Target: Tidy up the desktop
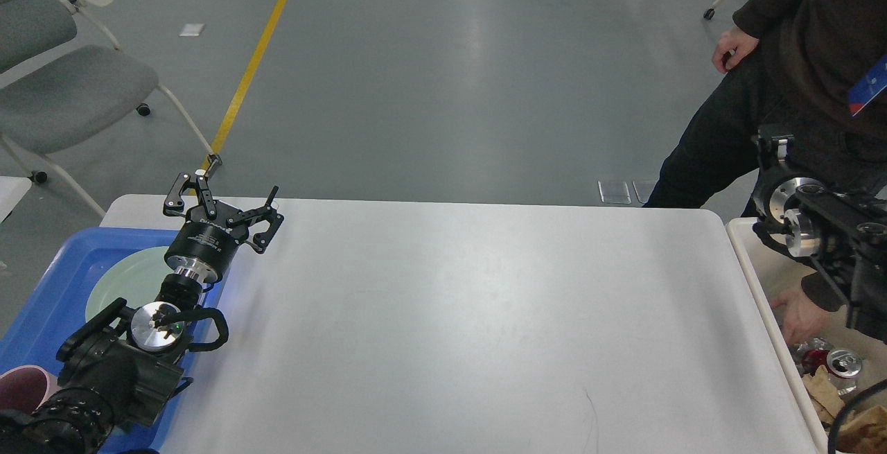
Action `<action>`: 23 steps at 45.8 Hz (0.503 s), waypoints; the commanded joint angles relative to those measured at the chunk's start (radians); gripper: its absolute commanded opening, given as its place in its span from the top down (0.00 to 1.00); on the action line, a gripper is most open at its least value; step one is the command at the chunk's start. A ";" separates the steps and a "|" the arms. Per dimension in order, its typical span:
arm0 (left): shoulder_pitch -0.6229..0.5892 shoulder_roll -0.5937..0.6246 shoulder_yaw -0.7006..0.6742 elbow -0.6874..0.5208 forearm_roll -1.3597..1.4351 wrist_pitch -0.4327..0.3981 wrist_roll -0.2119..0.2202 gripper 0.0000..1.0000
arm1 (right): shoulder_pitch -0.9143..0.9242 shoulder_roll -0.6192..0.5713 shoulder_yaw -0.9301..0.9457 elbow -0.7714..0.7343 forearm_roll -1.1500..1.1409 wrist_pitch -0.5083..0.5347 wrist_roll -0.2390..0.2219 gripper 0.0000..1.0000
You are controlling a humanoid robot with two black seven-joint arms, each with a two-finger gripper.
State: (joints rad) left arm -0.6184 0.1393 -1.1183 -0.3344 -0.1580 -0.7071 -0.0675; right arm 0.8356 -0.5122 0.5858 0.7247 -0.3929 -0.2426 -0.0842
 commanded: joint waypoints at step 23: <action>0.000 -0.001 0.000 0.000 0.000 0.000 0.000 0.04 | -0.133 0.210 0.522 0.127 0.072 0.028 0.104 0.00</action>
State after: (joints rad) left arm -0.6184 0.1395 -1.1179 -0.3344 -0.1580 -0.7071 -0.0675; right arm 0.6941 -0.3063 1.1004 0.8486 -0.3529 -0.2142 -0.0134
